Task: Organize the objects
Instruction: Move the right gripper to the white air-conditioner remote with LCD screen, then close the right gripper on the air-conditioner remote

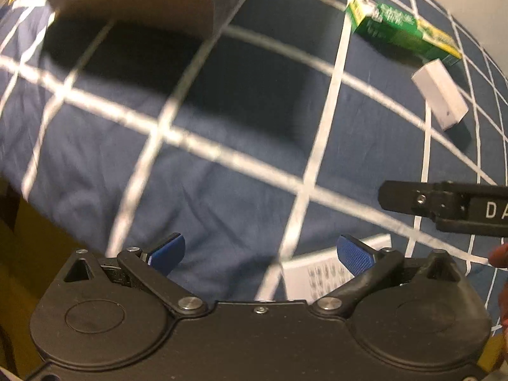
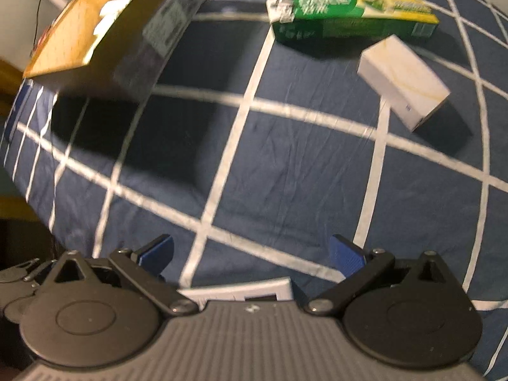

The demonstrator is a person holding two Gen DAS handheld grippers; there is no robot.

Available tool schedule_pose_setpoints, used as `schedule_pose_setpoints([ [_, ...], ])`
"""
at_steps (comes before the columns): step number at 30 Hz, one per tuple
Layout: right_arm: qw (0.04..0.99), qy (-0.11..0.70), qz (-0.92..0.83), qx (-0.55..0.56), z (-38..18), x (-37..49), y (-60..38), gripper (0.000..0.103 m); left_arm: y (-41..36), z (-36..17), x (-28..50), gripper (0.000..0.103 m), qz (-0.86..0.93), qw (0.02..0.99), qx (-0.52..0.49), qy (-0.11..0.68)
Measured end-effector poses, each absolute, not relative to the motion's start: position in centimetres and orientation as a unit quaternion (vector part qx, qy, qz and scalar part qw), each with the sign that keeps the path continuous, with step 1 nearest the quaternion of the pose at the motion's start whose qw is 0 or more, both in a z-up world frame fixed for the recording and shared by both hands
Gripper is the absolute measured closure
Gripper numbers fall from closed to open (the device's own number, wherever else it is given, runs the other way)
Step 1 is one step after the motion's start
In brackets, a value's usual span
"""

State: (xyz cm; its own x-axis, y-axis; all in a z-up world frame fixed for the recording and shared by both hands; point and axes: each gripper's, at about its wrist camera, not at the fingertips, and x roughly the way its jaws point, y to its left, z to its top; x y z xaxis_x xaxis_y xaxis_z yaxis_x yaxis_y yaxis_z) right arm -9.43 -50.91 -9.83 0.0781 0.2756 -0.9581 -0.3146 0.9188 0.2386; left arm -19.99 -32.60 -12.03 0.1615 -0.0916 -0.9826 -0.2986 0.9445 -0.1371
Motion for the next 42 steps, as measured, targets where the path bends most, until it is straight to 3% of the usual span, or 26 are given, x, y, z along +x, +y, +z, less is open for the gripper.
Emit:
schedule_pose_setpoints([
  [14, 0.69, 0.679, 0.244, -0.063, -14.6, -12.8, -51.6, 0.003, -35.5, -16.2, -24.3, 0.002, 0.096, 0.722, -0.227, 0.647],
  [18, 0.683, 0.684, 0.246, -0.069, -15.3, -13.0, -51.5, 0.013, -35.6, -16.4, -24.5, 0.004, 0.099, 0.722, -0.241, 0.641],
  [23, 0.68, 0.684, 0.255, -0.07, -15.5, -13.0, -51.4, 0.016, -35.8, -16.7, -24.2, 0.014, 0.094, 0.721, -0.25, 0.639],
  [27, 0.677, 0.686, 0.257, -0.071, -15.7, -12.7, -51.2, 0.025, -36.2, -16.7, -23.7, 0.017, 0.089, 0.723, -0.244, 0.64],
  [32, 0.675, 0.688, 0.258, -0.071, -15.8, -12.6, -51.1, 0.027, -36.5, -16.5, -23.1, 0.024, 0.079, 0.723, -0.242, 0.642],
  [35, 0.674, 0.686, 0.264, -0.071, -15.7, -12.7, -51.0, 0.034, -36.9, -16.5, -22.8, 0.036, 0.07, 0.722, -0.242, 0.645],
  [42, 0.675, 0.686, 0.262, -0.07, -15.6, -12.7, -51.0, 0.035, -37.2, -16.6, -22.3, 0.036, 0.068, 0.72, -0.239, 0.649],
])
